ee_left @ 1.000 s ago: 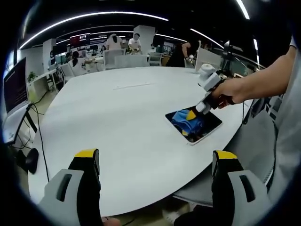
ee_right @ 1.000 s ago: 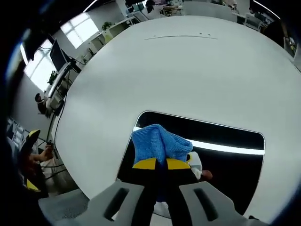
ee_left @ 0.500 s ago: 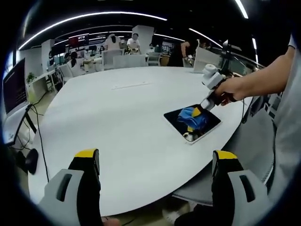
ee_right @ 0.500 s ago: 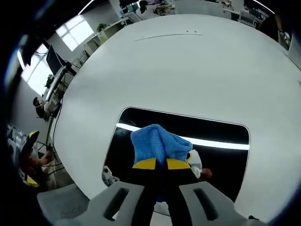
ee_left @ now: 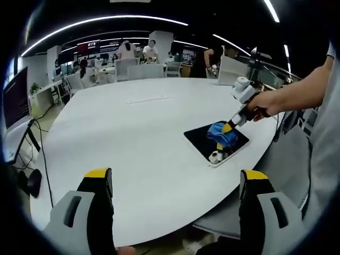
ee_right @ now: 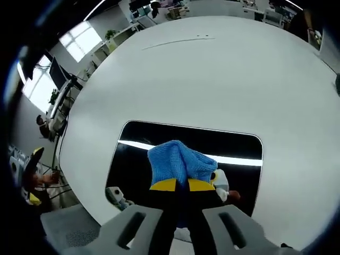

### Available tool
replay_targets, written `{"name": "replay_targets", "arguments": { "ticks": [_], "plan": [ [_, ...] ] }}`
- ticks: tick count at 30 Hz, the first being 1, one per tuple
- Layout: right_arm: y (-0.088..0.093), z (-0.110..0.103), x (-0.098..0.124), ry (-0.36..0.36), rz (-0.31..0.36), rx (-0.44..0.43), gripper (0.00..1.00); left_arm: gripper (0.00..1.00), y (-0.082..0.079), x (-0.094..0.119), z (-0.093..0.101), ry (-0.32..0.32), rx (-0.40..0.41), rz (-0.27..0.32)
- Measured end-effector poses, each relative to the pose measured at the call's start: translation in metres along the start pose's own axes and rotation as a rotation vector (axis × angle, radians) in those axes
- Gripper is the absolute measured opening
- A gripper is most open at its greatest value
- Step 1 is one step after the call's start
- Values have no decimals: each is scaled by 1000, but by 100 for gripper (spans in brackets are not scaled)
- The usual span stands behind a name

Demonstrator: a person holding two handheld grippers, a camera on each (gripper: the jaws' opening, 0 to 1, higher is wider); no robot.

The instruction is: Wipe the mirror surface with the cleaning cloth until all visible marks leave the cleaned area.

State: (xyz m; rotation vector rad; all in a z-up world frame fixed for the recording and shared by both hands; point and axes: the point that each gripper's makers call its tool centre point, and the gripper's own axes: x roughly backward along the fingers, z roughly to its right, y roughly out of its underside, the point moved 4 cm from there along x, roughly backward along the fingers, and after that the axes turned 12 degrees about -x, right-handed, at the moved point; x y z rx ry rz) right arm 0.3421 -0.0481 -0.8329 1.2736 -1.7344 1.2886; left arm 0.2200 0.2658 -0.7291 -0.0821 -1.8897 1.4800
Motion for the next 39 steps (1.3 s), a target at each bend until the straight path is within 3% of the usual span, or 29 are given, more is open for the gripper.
{"name": "replay_targets", "arguments": {
  "ticks": [3, 7, 25, 31, 39],
  "plan": [
    [-1, 6, 2, 9, -4, -10, 0, 99, -1, 1, 1, 2, 23, 12],
    [-2, 16, 6, 17, -2, -22, 0, 99, -2, -1, 10, 39, -17, 14],
    [-6, 57, 20, 69, 3, -52, 0, 99, -7, 1, 4, 4, -8, 31],
    [-6, 65, 23, 92, -6, -17, 0, 99, -8, 1, 10, 20, -16, 37],
    [-3, 74, 28, 102, -13, -39, 0, 99, -9, 4, 11, 19, -17, 34]
  ]
}}
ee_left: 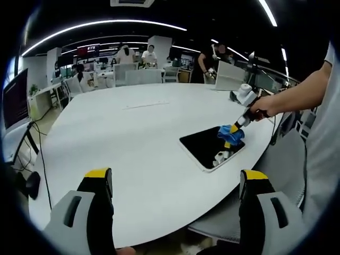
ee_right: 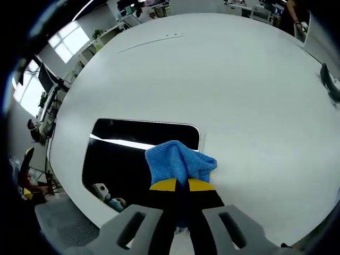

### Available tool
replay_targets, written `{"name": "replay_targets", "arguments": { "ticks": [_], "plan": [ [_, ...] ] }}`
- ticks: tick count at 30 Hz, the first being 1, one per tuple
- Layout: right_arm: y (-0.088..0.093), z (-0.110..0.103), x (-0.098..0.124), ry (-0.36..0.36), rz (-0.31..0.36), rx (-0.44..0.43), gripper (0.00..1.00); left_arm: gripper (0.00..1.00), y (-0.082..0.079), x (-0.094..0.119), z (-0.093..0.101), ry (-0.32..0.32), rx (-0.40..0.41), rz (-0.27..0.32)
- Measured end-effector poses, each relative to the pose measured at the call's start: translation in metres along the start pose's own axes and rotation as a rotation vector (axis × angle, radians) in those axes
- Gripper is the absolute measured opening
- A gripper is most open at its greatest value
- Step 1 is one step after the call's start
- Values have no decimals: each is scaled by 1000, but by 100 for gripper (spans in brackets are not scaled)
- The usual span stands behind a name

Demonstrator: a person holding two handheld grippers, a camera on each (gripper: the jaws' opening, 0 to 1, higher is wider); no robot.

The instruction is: Wipe the mirror surface with the cleaning cloth until all visible marks leave the cleaned area.

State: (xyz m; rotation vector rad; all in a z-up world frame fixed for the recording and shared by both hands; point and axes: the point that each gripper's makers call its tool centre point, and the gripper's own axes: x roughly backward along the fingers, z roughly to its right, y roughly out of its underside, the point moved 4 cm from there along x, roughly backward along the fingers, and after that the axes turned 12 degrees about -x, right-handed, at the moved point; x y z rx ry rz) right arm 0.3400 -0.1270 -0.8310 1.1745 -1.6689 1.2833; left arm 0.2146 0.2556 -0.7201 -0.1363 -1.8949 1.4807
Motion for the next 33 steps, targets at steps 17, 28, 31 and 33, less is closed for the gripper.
{"name": "replay_targets", "arguments": {
  "ticks": [17, 28, 31, 33],
  "plan": [
    [-1, -4, -4, 53, 5, 25, 0, 96, -8, -1, -15, -32, -7, 19],
    [14, -6, 2, 52, 24, -7, 0, 99, -13, -4, -14, -21, 3, 56],
    [23, -9, 4, 43, 22, -45, 0, 99, -11, -4, -14, -20, 7, 57],
    [27, -10, 5, 40, 25, -49, 0, 99, -9, -5, -13, -18, 8, 54]
  ]
}}
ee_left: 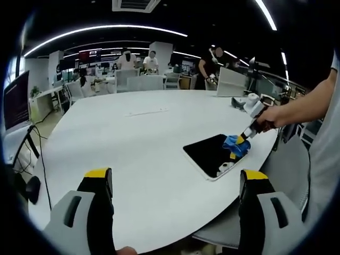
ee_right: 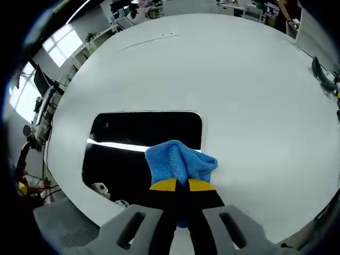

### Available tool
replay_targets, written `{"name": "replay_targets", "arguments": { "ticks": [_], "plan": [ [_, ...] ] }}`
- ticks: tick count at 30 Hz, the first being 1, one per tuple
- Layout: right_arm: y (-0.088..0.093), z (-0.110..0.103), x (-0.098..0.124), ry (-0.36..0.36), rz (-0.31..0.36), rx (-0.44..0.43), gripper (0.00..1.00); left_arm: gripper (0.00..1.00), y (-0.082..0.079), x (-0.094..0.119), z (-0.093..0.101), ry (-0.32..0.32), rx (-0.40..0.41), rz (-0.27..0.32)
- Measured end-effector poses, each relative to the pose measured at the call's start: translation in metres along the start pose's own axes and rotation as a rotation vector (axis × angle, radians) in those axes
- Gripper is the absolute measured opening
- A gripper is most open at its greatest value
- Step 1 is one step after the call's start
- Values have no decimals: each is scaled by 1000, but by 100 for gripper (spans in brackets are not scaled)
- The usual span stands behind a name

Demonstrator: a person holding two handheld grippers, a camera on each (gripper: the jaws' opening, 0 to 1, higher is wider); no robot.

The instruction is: Wipe the mirror surface with the cleaning cloth until all visible marks leave the cleaned area.

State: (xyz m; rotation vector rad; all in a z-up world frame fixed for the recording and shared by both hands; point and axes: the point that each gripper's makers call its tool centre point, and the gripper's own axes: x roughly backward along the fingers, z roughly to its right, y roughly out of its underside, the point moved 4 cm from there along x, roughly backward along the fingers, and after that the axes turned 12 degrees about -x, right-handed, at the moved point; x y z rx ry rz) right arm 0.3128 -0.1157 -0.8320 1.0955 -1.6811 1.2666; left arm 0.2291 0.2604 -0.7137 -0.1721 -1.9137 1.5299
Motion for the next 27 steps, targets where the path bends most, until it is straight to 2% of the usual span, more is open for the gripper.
{"name": "replay_targets", "arguments": {
  "ticks": [7, 14, 18, 27],
  "plan": [
    [6, -3, 2, -2, 9, 7, 0, 99, -2, 0, 4, 6, 0, 10],
    [13, -5, 4, -17, 16, -33, 0, 99, 0, -1, 6, 4, 21, 22],
    [18, -6, 5, -24, 27, -43, 0, 99, 0, -4, 10, 17, 6, 16],
    [21, -9, 6, 8, 13, -26, 0, 99, -5, -10, 9, 23, -3, 23]
  ]
}}
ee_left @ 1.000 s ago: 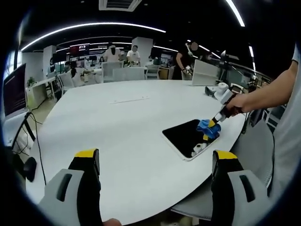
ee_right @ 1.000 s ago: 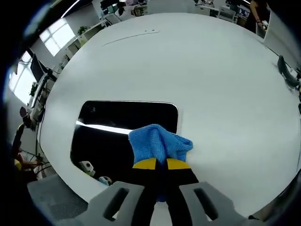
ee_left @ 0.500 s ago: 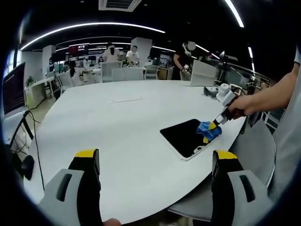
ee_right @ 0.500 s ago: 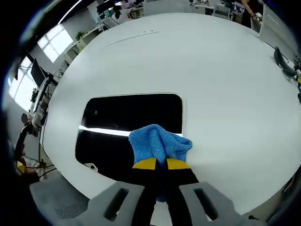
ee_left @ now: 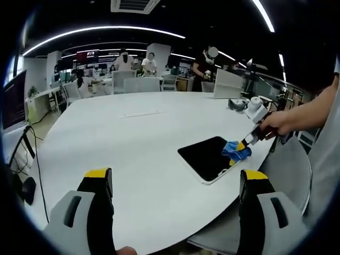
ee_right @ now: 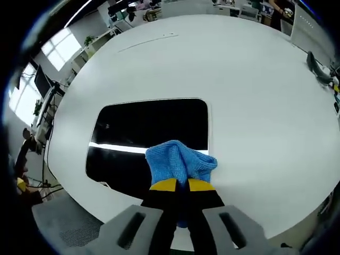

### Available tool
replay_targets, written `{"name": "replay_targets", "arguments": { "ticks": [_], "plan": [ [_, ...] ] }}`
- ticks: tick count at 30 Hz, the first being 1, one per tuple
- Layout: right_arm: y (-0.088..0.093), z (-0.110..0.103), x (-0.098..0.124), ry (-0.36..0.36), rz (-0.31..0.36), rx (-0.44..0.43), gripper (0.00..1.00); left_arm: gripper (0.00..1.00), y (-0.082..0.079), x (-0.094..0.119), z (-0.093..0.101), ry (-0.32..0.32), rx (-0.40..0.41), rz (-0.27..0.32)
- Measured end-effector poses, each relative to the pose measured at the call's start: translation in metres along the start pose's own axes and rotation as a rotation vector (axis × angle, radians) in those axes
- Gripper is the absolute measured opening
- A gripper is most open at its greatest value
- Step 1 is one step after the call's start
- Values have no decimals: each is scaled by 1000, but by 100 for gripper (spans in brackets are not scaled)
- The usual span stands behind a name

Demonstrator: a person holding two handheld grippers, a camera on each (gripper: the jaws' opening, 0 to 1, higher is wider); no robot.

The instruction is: Wipe the mirror surface with the cleaning cloth until all visible marks leave the cleaned area.

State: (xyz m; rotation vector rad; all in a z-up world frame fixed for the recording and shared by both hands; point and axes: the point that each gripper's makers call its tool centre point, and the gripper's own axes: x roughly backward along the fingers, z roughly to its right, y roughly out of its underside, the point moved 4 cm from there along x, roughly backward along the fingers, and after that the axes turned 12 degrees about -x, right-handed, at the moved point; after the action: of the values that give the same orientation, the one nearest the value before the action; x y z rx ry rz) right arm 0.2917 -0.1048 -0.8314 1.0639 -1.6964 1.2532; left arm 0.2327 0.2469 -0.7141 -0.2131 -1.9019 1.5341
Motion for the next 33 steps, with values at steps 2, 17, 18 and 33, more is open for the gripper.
{"name": "replay_targets", "arguments": {
  "ticks": [2, 17, 18, 33],
  "plan": [
    [1, 0, 0, -5, 1, -20, 0, 99, 0, 0, 0, 2, -6, 0],
    [4, -1, 1, -24, -2, -61, 0, 99, 5, 3, -9, -15, 6, 4],
    [4, -1, 1, -24, -3, -62, 0, 99, 5, 3, -9, -15, 6, 4],
    [11, 1, 3, -38, -22, -86, 0, 99, -1, 5, -12, -32, 30, 30]
  ]
}}
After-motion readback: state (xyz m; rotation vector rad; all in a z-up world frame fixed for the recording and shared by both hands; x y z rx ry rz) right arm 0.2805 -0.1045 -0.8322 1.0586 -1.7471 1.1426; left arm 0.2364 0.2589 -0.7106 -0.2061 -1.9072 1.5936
